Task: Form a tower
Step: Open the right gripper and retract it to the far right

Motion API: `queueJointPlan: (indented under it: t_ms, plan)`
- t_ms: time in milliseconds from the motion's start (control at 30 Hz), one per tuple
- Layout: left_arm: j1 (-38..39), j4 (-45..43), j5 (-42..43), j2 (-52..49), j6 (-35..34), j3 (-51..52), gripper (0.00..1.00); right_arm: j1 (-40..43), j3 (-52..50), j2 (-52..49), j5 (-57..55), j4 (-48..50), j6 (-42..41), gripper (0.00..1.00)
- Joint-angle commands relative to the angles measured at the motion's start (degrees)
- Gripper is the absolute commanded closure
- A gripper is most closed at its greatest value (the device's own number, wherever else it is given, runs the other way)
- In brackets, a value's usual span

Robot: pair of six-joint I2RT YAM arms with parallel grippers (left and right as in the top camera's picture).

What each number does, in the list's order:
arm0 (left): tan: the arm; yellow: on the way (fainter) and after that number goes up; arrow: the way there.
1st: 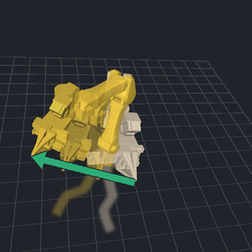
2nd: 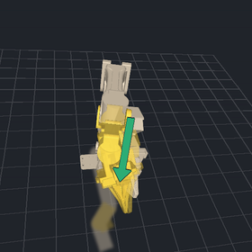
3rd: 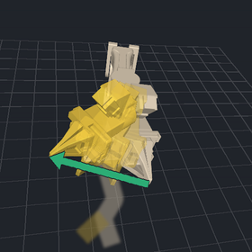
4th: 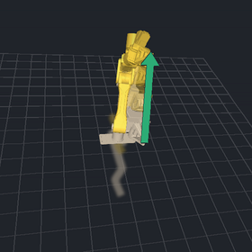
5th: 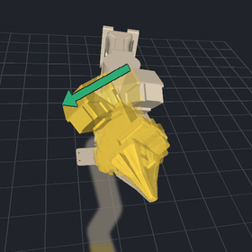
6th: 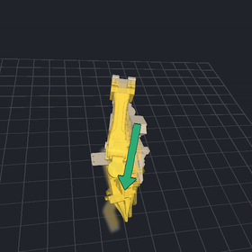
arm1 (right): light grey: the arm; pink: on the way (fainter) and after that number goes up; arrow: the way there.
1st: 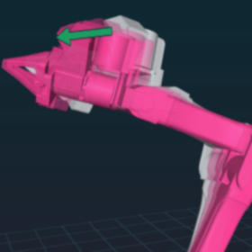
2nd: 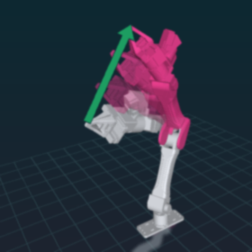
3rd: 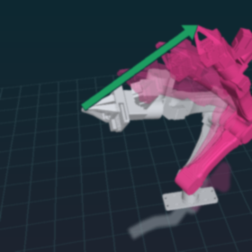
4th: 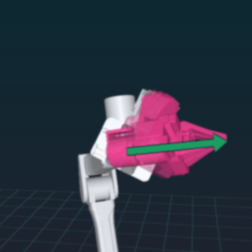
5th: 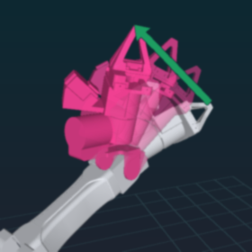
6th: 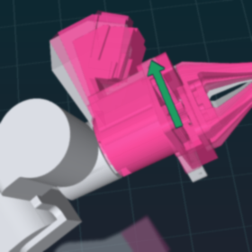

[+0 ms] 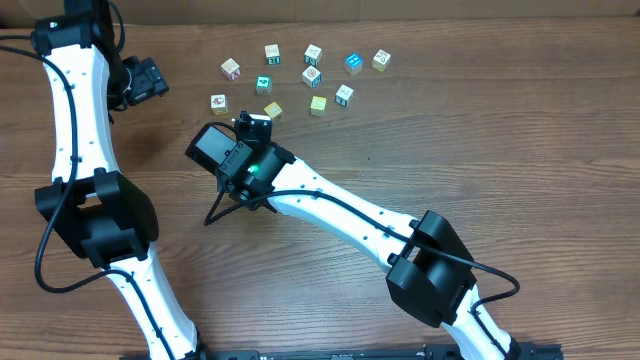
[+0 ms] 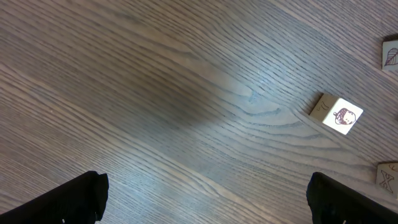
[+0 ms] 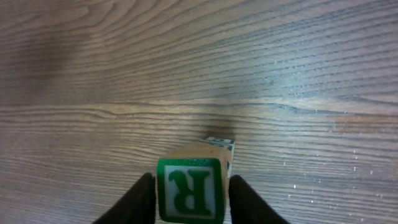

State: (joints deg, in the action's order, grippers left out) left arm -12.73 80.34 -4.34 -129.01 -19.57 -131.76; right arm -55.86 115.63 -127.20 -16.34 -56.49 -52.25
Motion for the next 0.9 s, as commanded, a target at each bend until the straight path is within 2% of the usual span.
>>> queueJointPlan:
  t_ms: [0,33,100,167,233,533,667,800,867]
  plan:
    - [0.8,0.0,-0.1,0.3,-0.6,-0.7,0.0,0.3,-0.1,-0.8,0.1,0.3,0.0,0.59]
    - [0.8,0.0,-0.1,0.3,-0.6,-0.7,0.0,0.3,-0.1,-0.8,0.1,0.3,-0.1,0.55]
    - [0.8,0.0,-0.1,0.3,-0.6,-0.7,0.0,0.3,-0.1,-0.8,0.1,0.4,-0.1,0.54]
    - [0.8,0.0,-0.1,0.3,-0.6,-0.7,0.0,0.3,-0.1,-0.8,0.1,0.5,0.0,0.45]
    - [0.8,0.0,-0.1,0.3,-0.6,-0.7,0.0,0.3,0.1,-0.7,0.1,0.7,0.0,0.42]
    - [0.8,0.0,-0.1,0.3,-0.6,-0.7,0.0,5.2,3.4,3.7,0.1,-0.6,4.5,0.35]
    - [0.8,0.0,-0.1,0.3,-0.6,-0.7,0.0,11.1,3.4,5.3,0.1,-3.3,4.5,0.19]
    - [0.8,0.0,-0.1,0.3,-0.6,-0.7,0.0,19.2,3.4,5.5,-0.2,-10.4,4.5,0.09]
    - [0.8,0.0,-0.1,0.3,-0.6,-0.7,0.0,23.8,3.3,5.5,-0.6,-14.7,4.6,0.0]
